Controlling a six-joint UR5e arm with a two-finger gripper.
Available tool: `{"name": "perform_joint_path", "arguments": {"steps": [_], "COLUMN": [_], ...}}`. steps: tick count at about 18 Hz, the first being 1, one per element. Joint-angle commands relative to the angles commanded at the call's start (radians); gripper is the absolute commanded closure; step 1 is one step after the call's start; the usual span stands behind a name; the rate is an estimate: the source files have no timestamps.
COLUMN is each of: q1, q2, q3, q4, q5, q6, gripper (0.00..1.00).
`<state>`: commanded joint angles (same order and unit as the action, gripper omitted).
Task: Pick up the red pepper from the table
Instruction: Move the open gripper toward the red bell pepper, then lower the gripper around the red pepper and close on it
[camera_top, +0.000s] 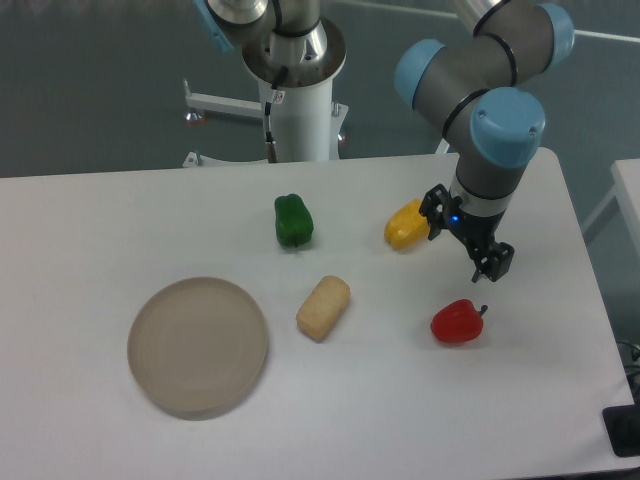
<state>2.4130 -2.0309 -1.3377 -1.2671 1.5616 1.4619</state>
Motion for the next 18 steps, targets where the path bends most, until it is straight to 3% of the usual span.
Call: {"name": "perform_joint_path", "arguments": {"steps": [4,8,11,18], "q1": [-0.011,-0.014,-0.012,-0.040], "q2": [-0.032,-0.104,-0.126,-0.167], "q3": [0.009,0.008,0.015,0.012], "q4": [0.037,0.211,0.218,0.221], "q5": [0.002,0.002,0.002,0.058], "q6": [0.006,0.069,0.202,0.224], "gripper": [0.00,0.00,0.00,0.00]}}
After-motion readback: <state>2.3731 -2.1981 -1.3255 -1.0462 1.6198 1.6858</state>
